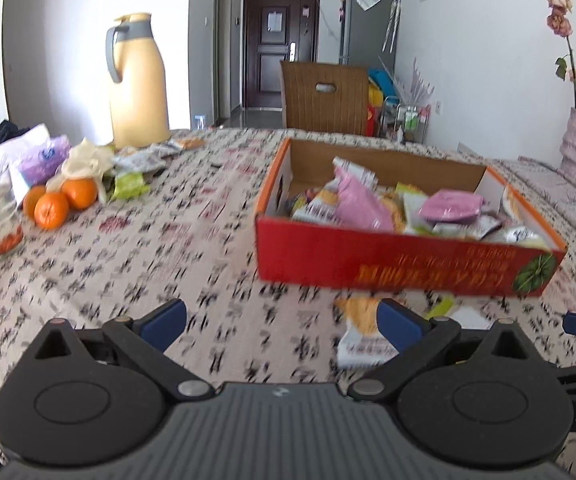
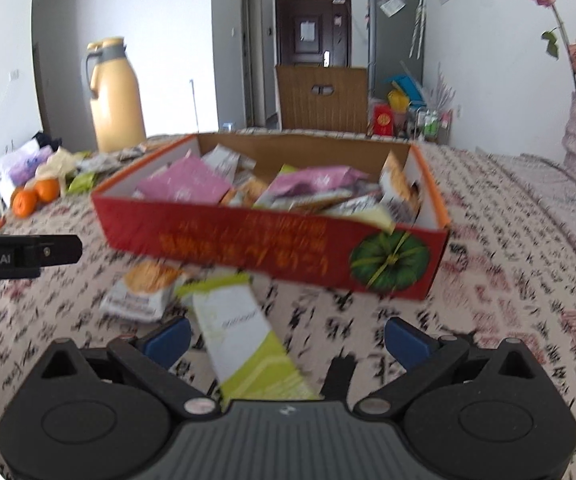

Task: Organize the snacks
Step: 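Withdraw both tools from the box toward the remaining table packets, then grasp the green-white bar packet with the right gripper while the left grasps the cookie packet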

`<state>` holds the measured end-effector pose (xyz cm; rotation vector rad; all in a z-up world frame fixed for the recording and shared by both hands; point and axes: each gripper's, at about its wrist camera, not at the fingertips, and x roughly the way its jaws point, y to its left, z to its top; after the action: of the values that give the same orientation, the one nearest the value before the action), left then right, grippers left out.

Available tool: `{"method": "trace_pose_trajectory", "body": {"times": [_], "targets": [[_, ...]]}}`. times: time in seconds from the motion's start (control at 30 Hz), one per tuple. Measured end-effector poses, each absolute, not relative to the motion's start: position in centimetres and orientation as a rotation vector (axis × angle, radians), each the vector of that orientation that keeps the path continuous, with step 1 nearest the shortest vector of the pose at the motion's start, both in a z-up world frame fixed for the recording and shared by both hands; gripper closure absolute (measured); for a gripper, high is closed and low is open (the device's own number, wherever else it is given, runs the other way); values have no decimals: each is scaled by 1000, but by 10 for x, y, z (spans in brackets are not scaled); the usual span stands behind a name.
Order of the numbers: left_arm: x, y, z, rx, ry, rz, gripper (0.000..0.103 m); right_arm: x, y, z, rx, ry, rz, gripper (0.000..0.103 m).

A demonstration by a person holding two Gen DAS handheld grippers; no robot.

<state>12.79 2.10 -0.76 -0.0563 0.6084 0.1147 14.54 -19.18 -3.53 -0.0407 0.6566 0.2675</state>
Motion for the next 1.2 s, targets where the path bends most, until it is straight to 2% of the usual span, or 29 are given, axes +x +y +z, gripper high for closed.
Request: {"method": "trace_pose_trajectory", "body": {"times": [0.47, 0.93, 1.0, 1.07, 1.1, 1.17, 1.2], "targets": [[122, 36, -15, -85, 625, 114, 0, 166, -169, -60, -92, 789, 282, 0], [124, 36, -17, -96, 634, 100, 0, 182, -160, -61, -87, 789, 298, 1], [124, 36, -18, -96, 634, 100, 0, 180, -160, -59, -93, 781, 316, 9], [124, 36, -18, -95, 635, 99, 0, 177, -159, -56, -94, 770, 325, 28], [124, 36, -18, -94, 635, 98, 0, 176, -160, -55, -95, 764, 333, 32], [124, 37, -18, -94, 635, 98, 0, 174, -161, -53, -96, 757, 348, 54], [124, 37, -18, -95, 635, 99, 0, 173, -161, -52, -99, 755, 355, 57]]}}
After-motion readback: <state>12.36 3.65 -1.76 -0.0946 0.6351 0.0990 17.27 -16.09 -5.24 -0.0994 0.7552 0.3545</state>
